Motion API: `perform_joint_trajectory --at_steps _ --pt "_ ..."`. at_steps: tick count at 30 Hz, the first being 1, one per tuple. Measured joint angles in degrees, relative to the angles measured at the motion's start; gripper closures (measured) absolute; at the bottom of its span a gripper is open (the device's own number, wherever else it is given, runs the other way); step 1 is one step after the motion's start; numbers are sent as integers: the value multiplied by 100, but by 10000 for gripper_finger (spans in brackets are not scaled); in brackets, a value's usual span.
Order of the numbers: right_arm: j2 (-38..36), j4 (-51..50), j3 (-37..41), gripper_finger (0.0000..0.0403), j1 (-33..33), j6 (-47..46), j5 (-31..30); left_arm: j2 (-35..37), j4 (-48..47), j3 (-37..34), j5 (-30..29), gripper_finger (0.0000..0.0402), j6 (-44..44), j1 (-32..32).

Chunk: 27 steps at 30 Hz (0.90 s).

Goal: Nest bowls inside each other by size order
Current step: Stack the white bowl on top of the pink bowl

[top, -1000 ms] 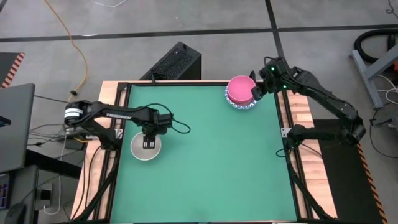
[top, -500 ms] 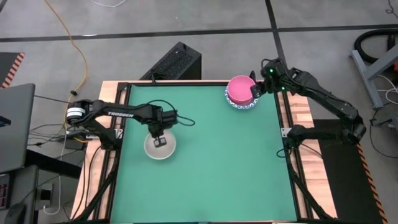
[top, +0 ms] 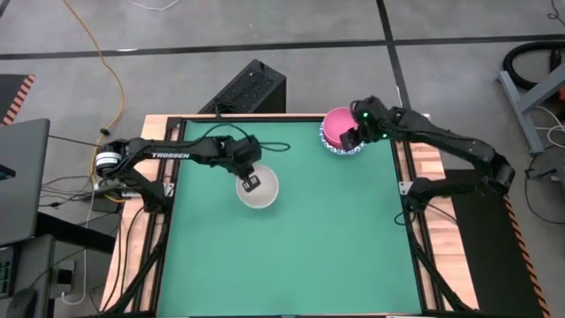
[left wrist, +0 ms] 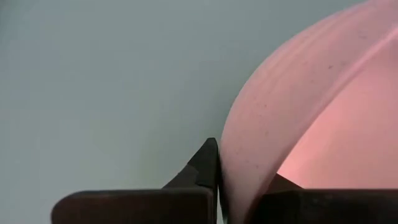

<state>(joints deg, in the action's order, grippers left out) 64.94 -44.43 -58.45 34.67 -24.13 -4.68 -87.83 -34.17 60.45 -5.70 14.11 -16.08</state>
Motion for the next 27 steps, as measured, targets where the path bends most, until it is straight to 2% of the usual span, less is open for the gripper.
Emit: perform_joint_trajectory --at_steps 4,11,14,19,27 --pt "157 753 284 239 -454 -172 1 0 540 0 -85 401 170 -249" --pt "637 2232 325 239 -1295 -287 -110 0 1401 4 -67 401 525 -637" --pt "880 2808 325 239 -1721 -277 -762 0 1674 4 -70 401 668 -759" --pt "1289 3320 325 239 -2295 -237 -2233 0 2267 4 -239 401 806 -845" --pt "1647 4040 325 239 -3105 521 -4410 2 3102 7 -1101 401 333 -845"
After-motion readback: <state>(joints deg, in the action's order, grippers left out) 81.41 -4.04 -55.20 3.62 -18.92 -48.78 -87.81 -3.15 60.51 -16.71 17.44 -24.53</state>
